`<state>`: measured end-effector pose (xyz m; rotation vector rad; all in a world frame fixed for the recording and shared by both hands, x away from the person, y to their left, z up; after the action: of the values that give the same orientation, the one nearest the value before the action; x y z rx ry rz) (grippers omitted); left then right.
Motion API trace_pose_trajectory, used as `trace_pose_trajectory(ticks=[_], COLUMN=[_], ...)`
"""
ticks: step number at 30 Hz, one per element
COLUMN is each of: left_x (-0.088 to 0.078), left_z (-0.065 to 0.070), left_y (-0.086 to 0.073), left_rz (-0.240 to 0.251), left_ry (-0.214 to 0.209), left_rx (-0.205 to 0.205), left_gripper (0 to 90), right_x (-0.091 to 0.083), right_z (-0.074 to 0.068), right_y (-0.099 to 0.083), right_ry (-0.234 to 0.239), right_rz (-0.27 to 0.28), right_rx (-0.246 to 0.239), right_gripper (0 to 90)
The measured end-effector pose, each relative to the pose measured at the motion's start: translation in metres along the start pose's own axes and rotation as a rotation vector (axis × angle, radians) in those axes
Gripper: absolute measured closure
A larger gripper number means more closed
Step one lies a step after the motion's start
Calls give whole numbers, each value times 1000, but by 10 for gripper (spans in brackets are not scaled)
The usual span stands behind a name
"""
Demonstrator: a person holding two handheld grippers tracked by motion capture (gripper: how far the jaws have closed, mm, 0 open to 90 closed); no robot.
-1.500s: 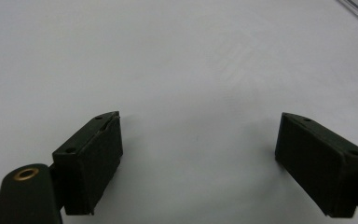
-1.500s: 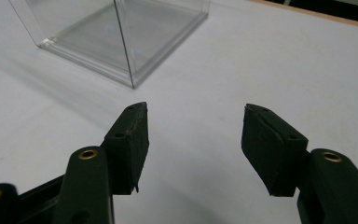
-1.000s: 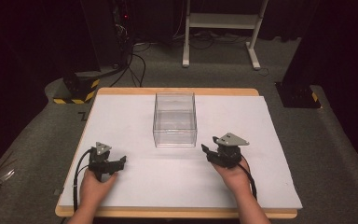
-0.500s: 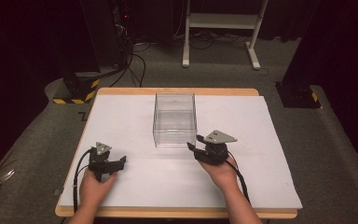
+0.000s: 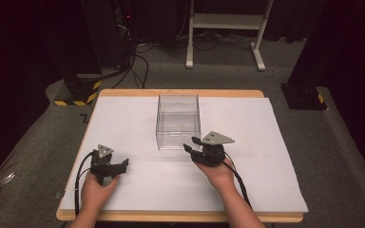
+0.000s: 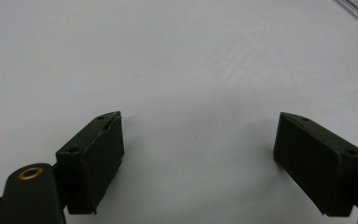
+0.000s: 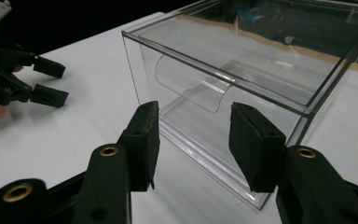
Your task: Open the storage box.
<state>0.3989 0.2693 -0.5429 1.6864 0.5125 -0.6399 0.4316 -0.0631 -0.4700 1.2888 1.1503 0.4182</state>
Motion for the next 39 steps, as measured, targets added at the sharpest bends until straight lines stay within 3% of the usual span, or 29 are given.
trace_pose_trajectory(ticks=[7,25,31,39], left_x=[0,0,0,0], left_z=[0,0,0,0], left_y=[0,0,0,0], left_rz=[-1,-1,0,0], left_ry=[0,-1,0,0], left_rx=[0,1,0,0], left_gripper=[162,163,163,163], right_x=[7,15,22,32], right_z=[11,17,21,19], right_y=[-3,-3,0,-1], right_ry=[-10,29,89,113], right_rz=[-39,-8,25,18], right_rx=[21,44,74,65], right_gripper=[552,603,656,689])
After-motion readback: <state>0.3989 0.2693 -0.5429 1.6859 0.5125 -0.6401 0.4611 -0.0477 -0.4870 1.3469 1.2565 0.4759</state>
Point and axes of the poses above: each handheld gripper's, and its own axes: x roughly forward along the jaws, y roughly out of its top, z roughly to its right, the point moved 5 cm from there along x, roughly forward along the jaws, and after that the axes turned 11 degrees about y, right-handed, at the moved point
